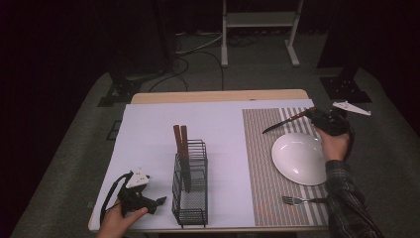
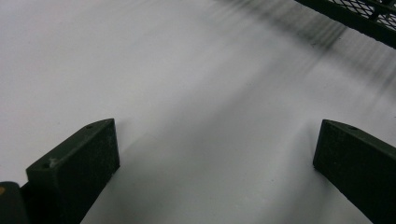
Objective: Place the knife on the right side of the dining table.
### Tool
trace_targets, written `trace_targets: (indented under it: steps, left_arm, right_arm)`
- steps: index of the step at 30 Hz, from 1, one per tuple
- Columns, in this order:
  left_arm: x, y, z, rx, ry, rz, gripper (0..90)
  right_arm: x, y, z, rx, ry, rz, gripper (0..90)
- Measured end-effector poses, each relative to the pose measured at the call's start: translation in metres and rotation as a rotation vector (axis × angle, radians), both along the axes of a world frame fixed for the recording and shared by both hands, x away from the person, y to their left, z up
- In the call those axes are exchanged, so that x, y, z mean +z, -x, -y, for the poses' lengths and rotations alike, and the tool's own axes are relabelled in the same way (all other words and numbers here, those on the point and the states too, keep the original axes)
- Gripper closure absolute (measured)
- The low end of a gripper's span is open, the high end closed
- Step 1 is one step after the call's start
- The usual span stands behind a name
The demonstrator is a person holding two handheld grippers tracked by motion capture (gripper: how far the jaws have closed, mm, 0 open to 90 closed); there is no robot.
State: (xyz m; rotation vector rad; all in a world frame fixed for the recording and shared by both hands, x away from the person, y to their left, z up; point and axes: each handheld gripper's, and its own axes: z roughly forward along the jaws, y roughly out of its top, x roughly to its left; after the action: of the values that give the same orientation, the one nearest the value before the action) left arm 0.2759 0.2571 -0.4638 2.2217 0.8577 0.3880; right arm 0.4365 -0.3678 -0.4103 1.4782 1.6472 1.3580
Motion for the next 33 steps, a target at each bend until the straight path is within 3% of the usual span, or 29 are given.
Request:
trace_targets:
  steps: [22,33]
  left_arm:
    - [0.000,0.000,0.000,0.000,0.000,0.000,0.0]
    - [0.000,0.000,0.000,0.001,-0.001,0.001,0.0]
  right_arm:
    - [-0.020,-0.002,0.011,-0.046,-0.007,-0.063,49.2]
    - [-0.027,-0.005,0.012,-0.073,-0.002,-0.119,49.0]
